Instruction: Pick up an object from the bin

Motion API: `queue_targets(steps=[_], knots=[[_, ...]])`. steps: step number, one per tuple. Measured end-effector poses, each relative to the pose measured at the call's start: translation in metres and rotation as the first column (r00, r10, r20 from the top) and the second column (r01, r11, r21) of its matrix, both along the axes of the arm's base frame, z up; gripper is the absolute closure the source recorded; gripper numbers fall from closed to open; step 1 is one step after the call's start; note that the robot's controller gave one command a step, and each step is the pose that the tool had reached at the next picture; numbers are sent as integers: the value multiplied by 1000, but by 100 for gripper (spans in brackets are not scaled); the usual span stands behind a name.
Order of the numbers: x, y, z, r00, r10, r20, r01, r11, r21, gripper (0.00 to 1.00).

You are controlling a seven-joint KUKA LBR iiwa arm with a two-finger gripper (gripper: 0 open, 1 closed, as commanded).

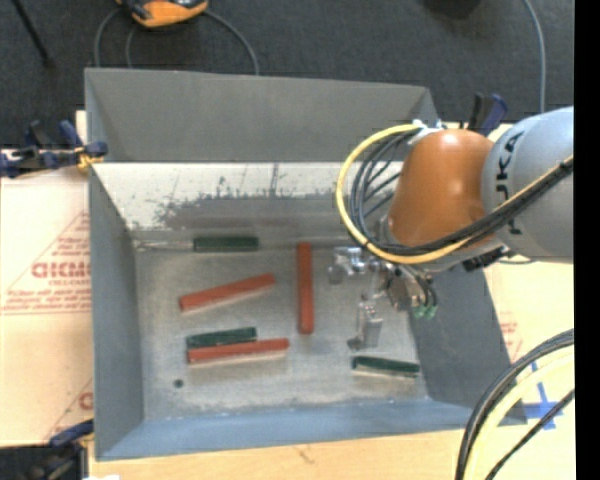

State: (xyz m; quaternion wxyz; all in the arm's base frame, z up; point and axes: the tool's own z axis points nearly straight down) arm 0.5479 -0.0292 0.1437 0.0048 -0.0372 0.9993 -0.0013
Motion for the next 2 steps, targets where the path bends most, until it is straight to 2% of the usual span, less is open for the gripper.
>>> queue_targets(steps=[1,2], knots=[[5,24,-57,981,196,-1,-196,981,0,0],[0,13,-72,971,240,2,-240,971,5,0]])
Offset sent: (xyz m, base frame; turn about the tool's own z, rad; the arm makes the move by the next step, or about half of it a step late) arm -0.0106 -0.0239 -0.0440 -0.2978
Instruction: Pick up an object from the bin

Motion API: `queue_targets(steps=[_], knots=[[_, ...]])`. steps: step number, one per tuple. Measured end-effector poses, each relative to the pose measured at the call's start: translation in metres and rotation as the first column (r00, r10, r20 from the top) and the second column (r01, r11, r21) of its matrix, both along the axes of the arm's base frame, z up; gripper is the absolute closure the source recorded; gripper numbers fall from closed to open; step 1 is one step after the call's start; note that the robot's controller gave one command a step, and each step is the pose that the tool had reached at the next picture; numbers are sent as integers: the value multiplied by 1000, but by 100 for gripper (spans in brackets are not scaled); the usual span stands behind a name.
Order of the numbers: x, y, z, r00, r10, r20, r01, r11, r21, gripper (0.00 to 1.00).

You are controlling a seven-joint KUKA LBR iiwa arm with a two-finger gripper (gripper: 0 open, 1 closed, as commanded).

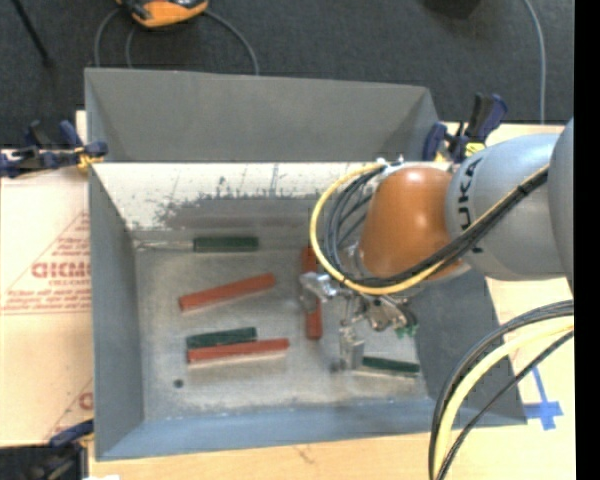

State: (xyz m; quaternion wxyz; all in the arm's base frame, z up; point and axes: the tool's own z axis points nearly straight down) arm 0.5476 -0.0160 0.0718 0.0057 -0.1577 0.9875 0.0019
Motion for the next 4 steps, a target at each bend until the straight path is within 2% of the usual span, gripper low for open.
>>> queue_targets(steps=[1,2,3,4], knots=[[-3,-8,6,996,87,-4,-87,996,-10,0],[-5,28,-1,962,273,-9,-273,962,-5,100],[-5,28,-1,962,273,-9,-273,962,-5,100],[-13,25,42,958,286,-17,-286,958,-3,100]])
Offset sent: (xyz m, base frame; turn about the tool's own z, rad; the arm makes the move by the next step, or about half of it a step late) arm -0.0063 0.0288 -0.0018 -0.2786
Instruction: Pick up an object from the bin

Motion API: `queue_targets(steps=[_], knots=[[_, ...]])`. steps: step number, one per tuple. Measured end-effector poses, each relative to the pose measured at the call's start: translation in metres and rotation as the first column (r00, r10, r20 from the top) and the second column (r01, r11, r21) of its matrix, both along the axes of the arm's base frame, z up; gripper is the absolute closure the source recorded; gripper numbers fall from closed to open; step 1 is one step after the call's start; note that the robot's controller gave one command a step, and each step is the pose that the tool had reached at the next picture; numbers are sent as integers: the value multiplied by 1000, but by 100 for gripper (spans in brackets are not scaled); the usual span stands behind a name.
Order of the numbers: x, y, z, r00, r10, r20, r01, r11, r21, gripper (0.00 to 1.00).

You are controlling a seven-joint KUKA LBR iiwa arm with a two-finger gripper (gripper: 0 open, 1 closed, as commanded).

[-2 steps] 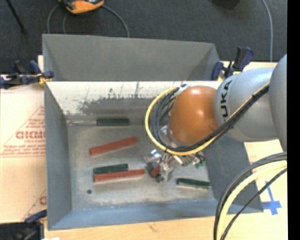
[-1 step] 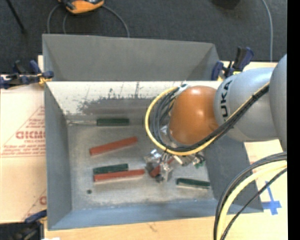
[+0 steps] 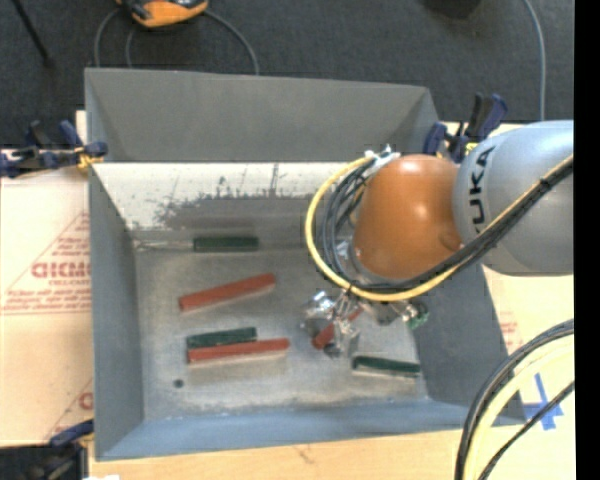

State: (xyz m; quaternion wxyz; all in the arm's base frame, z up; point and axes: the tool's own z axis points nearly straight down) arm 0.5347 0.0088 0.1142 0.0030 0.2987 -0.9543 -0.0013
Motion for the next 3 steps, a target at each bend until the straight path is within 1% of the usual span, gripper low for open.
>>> queue_targets(steps=[1,2,3], knots=[[28,-12,28,1000,-19,14,19,1000,-1,100],[16,-1,62,1000,4,7,-4,1000,-1,100],[54,-1,121,1000,15,9,-15,1000,0,100]])
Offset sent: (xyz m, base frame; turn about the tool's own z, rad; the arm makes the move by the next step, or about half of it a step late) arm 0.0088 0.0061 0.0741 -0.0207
